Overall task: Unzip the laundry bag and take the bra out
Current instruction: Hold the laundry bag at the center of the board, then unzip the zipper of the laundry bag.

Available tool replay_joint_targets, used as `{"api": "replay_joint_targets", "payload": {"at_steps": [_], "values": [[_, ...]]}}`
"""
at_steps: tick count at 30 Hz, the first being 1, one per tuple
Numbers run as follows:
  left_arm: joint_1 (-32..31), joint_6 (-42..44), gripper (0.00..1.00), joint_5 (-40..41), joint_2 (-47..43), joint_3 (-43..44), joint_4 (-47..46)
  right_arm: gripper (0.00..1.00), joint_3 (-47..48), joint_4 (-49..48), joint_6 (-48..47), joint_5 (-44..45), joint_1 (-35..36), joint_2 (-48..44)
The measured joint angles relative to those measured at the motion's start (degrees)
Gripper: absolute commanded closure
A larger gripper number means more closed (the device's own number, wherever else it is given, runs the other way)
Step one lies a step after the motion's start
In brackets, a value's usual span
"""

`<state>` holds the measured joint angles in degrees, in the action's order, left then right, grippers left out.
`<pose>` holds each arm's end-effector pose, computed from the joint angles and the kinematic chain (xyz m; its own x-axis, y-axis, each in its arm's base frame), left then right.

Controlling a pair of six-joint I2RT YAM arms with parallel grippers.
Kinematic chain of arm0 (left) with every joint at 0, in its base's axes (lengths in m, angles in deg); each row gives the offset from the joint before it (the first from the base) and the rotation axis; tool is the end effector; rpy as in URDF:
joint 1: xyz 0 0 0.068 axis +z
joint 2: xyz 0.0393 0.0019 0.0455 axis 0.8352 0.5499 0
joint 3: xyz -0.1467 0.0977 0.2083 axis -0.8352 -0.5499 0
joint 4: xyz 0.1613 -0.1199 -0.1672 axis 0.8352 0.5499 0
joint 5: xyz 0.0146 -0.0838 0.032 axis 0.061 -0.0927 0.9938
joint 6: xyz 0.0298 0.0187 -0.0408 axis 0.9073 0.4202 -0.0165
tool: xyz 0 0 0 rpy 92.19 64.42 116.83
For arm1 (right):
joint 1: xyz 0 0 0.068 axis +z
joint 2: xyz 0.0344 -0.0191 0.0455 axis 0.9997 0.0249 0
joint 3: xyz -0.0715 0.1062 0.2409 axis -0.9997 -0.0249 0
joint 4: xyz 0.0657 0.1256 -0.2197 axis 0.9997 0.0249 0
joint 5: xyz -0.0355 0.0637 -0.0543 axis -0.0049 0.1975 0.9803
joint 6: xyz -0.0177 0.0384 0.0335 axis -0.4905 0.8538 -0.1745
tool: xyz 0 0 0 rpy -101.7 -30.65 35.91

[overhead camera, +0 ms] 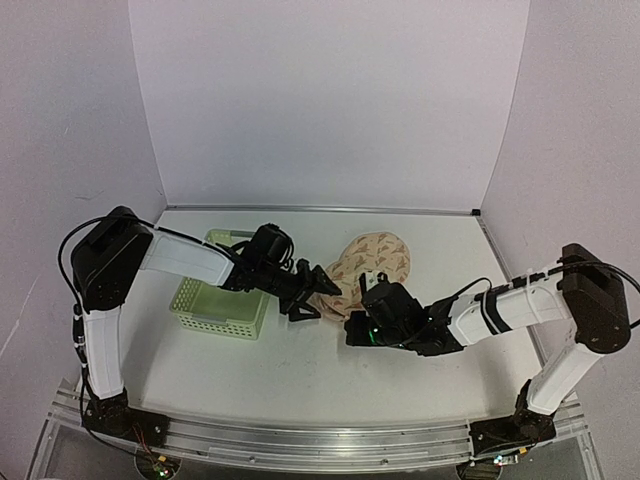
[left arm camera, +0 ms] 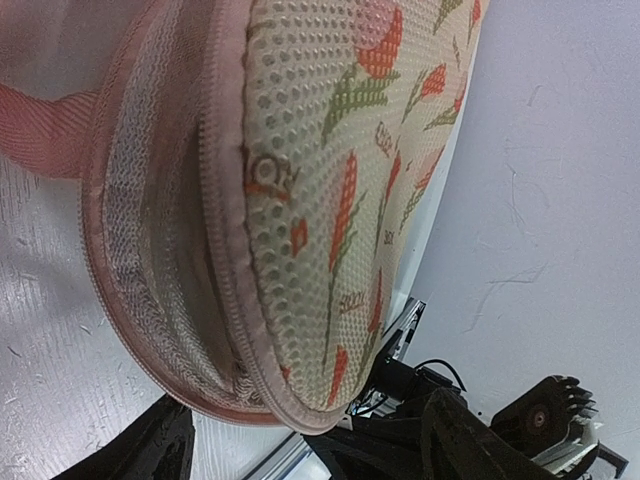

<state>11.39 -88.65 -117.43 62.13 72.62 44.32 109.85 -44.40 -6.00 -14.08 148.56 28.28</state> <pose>0.2829 -0.3151 0.1580 -0.9936 -0.0734 0.0862 -0.1118 0.5174 -0.8484 0.1665 0.2711 0.1484 -0.7831 0.0734 -0.6176 -0.2595 0.8640 0.4316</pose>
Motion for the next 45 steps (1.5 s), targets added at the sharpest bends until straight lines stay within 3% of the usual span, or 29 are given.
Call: {"api": "replay_joint_targets", "payload": {"at_steps": [6, 10, 14, 22, 45], "values": [[-0.9, -1.2, 0.22, 0.0, 1.9, 1.3, 0.0, 1.0, -0.1, -0.4, 0.0, -0.2, 0.0, -0.2], [-1.3, -1.2, 0.3, 0.0, 3.4, 1.9, -0.1, 1.0, -0.8, -0.7, 0.0, -0.2, 0.0, -1.0], [-1.3, -1.2, 0.47, 0.0, 4.5, 2.4, 0.1, 1.0, -2.0, -1.2, 0.0, -0.4, -0.1, -2.0], [-1.3, -1.6, 0.99, -0.1, 5.6, 3.8, -0.1, 1.0, -5.0, -2.4, 0.4, -1.1, -0.1, -4.2], [-1.4, 3.0, 1.0, -4.4, 5.3, 5.3, 2.0, 1.0, -19.4, -3.7, 1.5, 0.5, -1.6, -17.9]]}}
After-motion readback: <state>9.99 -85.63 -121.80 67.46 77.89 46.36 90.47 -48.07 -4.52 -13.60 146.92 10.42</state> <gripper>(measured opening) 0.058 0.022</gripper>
